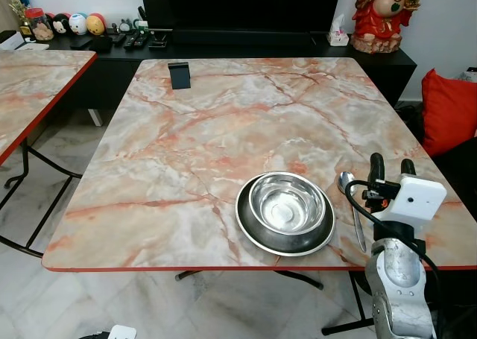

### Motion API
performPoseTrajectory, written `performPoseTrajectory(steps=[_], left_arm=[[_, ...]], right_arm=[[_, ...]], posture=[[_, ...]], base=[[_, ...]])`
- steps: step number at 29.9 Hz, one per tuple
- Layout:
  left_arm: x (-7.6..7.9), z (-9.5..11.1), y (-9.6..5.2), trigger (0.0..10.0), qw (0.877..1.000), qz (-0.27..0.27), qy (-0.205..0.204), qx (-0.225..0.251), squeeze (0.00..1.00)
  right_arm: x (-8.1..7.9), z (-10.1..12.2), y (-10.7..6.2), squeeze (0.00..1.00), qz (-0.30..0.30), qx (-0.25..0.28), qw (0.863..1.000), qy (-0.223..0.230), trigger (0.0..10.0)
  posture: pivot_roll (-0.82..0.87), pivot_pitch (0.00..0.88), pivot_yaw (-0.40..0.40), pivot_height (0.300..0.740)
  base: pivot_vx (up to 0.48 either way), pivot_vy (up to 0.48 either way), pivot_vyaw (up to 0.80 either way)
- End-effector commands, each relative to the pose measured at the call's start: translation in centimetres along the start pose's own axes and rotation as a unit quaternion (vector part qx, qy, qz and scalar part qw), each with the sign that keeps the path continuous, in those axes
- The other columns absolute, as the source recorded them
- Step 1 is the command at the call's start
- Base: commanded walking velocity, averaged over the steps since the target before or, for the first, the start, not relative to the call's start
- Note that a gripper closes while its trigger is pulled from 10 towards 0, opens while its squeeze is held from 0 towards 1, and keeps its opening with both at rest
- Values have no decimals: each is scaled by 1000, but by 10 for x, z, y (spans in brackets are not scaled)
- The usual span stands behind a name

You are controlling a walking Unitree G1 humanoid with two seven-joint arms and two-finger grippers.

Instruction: Setting the table

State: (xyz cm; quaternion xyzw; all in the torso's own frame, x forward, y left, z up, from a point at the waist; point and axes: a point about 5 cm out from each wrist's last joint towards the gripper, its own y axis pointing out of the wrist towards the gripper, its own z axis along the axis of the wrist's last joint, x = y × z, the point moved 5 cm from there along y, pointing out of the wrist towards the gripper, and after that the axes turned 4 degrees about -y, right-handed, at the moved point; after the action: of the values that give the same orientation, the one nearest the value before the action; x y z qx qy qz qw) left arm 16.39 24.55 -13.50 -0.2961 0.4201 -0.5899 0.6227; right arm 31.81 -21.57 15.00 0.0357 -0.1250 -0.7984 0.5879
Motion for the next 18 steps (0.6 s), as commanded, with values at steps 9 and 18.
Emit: performPoseTrajectory(steps=[9, 18], left_arm=[[-3, -3, 0, 10000, 1000, 0, -5, -9, 0], [-4, -2, 0, 10000, 1000, -1, -4, -7, 0]], right_arm=[[-8, 7, 4, 0, 7, 5, 1000, 3, 10000], [-8, 8, 5, 0, 5, 5, 1000, 4, 10000]], posture=[[-12, 0, 3, 728], [-15, 0, 10, 728]], base=[[0, 167, 0], [0, 347, 0]])
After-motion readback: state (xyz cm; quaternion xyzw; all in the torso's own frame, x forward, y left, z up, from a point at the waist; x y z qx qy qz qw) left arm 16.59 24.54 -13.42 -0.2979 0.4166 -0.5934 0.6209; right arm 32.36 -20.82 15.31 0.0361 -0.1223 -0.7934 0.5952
